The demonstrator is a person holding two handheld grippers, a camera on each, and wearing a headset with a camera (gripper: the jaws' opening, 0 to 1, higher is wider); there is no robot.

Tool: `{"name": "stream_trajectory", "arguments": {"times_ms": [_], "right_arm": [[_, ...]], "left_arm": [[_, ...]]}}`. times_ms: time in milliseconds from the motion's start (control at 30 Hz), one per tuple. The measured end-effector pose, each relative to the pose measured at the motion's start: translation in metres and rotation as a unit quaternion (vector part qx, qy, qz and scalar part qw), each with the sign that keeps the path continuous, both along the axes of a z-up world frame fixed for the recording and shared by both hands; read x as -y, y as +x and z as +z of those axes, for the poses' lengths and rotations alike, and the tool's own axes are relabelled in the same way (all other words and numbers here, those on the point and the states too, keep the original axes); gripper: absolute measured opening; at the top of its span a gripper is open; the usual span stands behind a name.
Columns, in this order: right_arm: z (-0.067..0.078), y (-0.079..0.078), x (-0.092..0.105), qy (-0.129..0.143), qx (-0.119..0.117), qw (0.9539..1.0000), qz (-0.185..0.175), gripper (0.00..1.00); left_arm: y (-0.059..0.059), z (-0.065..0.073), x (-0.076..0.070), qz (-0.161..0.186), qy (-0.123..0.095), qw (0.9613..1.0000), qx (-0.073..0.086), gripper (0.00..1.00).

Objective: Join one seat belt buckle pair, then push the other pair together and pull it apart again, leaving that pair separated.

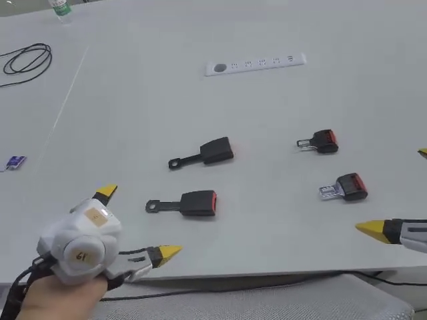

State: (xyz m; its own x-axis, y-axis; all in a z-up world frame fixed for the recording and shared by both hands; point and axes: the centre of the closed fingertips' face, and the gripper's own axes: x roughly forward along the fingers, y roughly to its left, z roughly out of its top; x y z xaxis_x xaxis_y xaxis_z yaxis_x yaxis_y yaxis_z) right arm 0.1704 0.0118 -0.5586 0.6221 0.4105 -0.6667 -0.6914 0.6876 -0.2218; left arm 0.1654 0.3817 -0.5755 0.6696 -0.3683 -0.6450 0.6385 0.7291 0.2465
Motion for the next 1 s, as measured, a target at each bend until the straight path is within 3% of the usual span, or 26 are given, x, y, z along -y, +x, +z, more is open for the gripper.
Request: {"name": "stream_trajectory", "arguments": {"times_ms": [33, 67, 167, 200, 400, 467, 533, 600, 667, 800, 933, 1000], "right_arm": [[0.0, 0.0, -0.001, -0.006, -0.002, 0.9999, 0.01, 0.96], [0.002, 0.001, 0.001, -0.014, -0.001, 0.9998, 0.013, 0.96], [0.005, 0.003, 0.002, -0.012, -0.005, 0.9998, 0.016, 0.96], [0.005, 0.004, 0.002, -0.01, -0.009, 0.9998, 0.018, 0.96], [0.003, 0.006, 0.003, -0.032, -0.011, 0.9984, 0.046, 0.91], [-0.001, 0.006, 0.004, -0.042, -0.014, 0.9972, 0.06, 0.9], [-0.004, 0.006, 0.005, -0.039, -0.022, 0.9969, 0.064, 0.9], [-0.004, 0.007, 0.006, -0.025, -0.027, 0.9974, 0.062, 0.89], [-0.007, 0.007, 0.005, -0.029, -0.028, 0.9965, 0.073, 0.87], [-0.015, 0.005, 0.005, -0.058, -0.03, 0.9914, 0.113, 0.82], [-0.021, 0.003, 0.005, -0.071, -0.034, 0.9866, 0.143, 0.75], [-0.023, 0.003, 0.004, -0.07, -0.034, 0.9848, 0.156, 0.72]], "left_arm": [[0.0, -0.002, 0.0, -0.006, 0.007, 0.9999, -0.007, 1.0], [-0.001, -0.006, -0.003, -0.013, 0.024, 0.9994, -0.023, 0.99], [0.005, -0.005, 0.0, -0.035, 0.04, 0.9983, -0.024, 0.95], [0.008, -0.004, 0.001, -0.042, 0.043, 0.9979, -0.023, 0.94], [0.012, -0.014, 0.01, -0.077, 0.041, 0.9942, -0.064, 0.92], [0.012, -0.017, 0.017, -0.112, 0.043, 0.991, -0.06, 0.86], [0.011, -0.019, 0.022, -0.125, 0.045, 0.9894, -0.059, 0.81], [0.009, -0.019, 0.029, -0.134, 0.04, 0.9882, -0.063, 0.82], [0.007, -0.022, 0.035, -0.15, 0.041, 0.9854, -0.069, 0.81], [0.006, -0.028, 0.043, -0.174, 0.049, 0.981, -0.07, 0.78], [0.008, -0.033, 0.049, -0.193, 0.054, 0.977, -0.073, 0.67], [0.011, -0.034, 0.05, -0.213, 0.069, 0.9725, -0.064, 0.66]]}}
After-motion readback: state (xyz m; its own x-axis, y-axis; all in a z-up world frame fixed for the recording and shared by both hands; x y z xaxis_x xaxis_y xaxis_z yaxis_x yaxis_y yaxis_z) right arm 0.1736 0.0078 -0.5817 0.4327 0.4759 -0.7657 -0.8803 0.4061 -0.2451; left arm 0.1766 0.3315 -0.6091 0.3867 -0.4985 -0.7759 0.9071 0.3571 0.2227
